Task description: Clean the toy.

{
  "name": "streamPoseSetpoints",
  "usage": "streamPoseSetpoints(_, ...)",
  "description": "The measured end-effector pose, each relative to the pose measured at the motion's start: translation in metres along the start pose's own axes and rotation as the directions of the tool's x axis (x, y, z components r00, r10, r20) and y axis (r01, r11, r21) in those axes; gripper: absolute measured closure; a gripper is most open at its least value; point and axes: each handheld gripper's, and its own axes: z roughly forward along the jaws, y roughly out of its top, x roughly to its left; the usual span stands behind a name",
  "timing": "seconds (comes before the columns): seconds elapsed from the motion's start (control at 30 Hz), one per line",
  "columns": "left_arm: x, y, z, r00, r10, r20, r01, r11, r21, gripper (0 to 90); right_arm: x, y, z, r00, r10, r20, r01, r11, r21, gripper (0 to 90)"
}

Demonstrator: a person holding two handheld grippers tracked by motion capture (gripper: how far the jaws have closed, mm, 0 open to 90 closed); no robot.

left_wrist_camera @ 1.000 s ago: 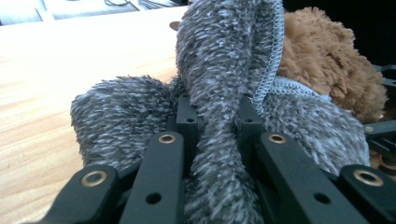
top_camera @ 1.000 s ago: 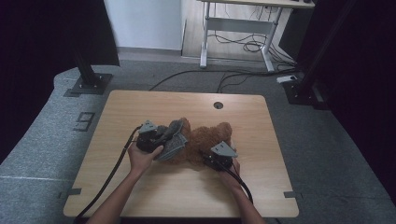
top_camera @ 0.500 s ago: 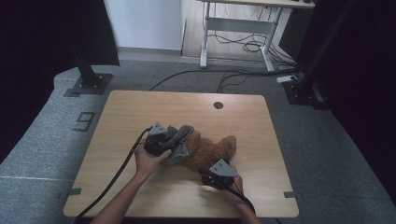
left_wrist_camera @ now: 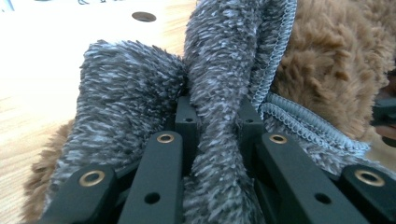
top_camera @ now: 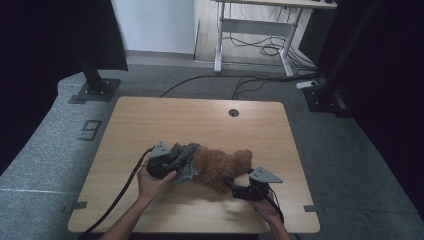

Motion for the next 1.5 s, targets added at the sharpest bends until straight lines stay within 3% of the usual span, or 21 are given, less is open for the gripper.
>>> streamPoseSetpoints(0.1, 0.000, -0.003, -0.003, 1.0000, -0.002, 0.005, 0.002, 1.0000, -0.008, 76.6, 0.002, 0.003, 0.009, 0.9990, -0.018, -0.041, 0.018, 1.000, -0.012, 14.9)
streamPoseSetpoints(0.23, 0.000, 0.002, -0.007, 0.9999, -0.014, 0.003, 0.014, 0.9999, 0.004, 76.3, 0.011, 0.003, 0.017, 0.9943, -0.053, -0.092, 0.050, 0.998, -0.033, 25.3)
streamPoseSetpoints(0.33, -0.001, 0.013, -0.011, 0.9997, -0.026, 0.006, 0.026, 0.9997, -0.001, 76.1, 0.015, 0.006, 0.015, 0.9950, -0.077, -0.063, 0.073, 0.996, -0.060, 41.0)
streamPoseSetpoints(0.4, -0.007, 0.026, -0.015, 0.9991, -0.025, 0.036, 0.026, 0.9991, -0.033, 76.3, 0.016, 0.006, 0.017, 0.9968, -0.068, -0.041, 0.065, 0.995, -0.075, 48.5)
streamPoseSetpoints(0.53, -0.035, 0.052, -0.013, 0.9955, 0.037, 0.088, -0.029, 0.9960, -0.085, 76.1, 0.014, 0.005, 0.024, 0.9992, -0.029, -0.027, 0.027, 0.997, -0.072, 49.2)
streamPoseSetpoints(0.63, -0.058, 0.067, 0.001, 0.9880, 0.080, 0.132, -0.069, 0.9940, -0.085, 75.8, 0.012, 0.004, 0.026, 0.9998, -0.008, -0.016, 0.006, 0.998, -0.066, 48.3)
streamPoseSetpoints(0.77, -0.080, 0.079, 0.035, 0.9813, 0.117, 0.153, -0.114, 0.9931, -0.029, 75.3, 0.012, 0.004, 0.025, 0.9999, 0.001, -0.010, -0.002, 0.999, -0.054, 46.1)
streamPoseSetpoints(0.87, -0.089, 0.077, 0.060, 0.9809, 0.145, 0.130, -0.151, 0.9879, 0.037, 75.1, 0.010, 0.003, 0.025, 0.9999, 0.014, -0.001, -0.014, 0.998, -0.053, 45.9)
streamPoseSetpoints(0.97, -0.083, 0.069, 0.073, 0.9847, 0.135, 0.110, -0.145, 0.9859, 0.084, 75.5, 0.009, 0.002, 0.025, 0.9999, 0.008, 0.010, -0.007, 0.999, -0.050, 49.8)
streamPoseSetpoints(1.07, -0.078, 0.066, 0.070, 0.9865, 0.133, 0.095, -0.142, 0.9857, 0.091, 75.6, 0.009, -0.002, 0.025, 0.9998, -0.006, 0.017, 0.007, 0.999, -0.048, 53.3)
streamPoseSetpoints(1.17, -0.070, 0.064, 0.061, 0.9870, 0.150, 0.057, -0.155, 0.9832, 0.096, 75.8, 0.011, -0.001, 0.025, 0.9997, -0.018, 0.017, 0.019, 0.999, -0.048, 53.9)
streamPoseSetpoints(1.3, -0.050, 0.058, 0.041, 0.9921, 0.124, 0.015, -0.125, 0.9887, 0.083, 75.7, 0.013, -0.002, 0.025, 0.9994, -0.032, 0.010, 0.032, 0.999, -0.044, 54.7)
streamPoseSetpoints(1.4, -0.028, 0.053, 0.023, 0.9952, 0.090, -0.038, -0.087, 0.9941, 0.065, 75.7, 0.014, -0.003, 0.026, 0.9991, -0.040, 0.014, 0.041, 0.998, -0.037, 54.9)
streamPoseSetpoints(1.5, -0.003, 0.044, 0.004, 0.9989, 0.024, -0.041, -0.023, 0.9989, 0.040, 75.9, 0.013, -0.003, 0.026, 0.9993, -0.033, 0.016, 0.034, 0.999, -0.033, 55.4)
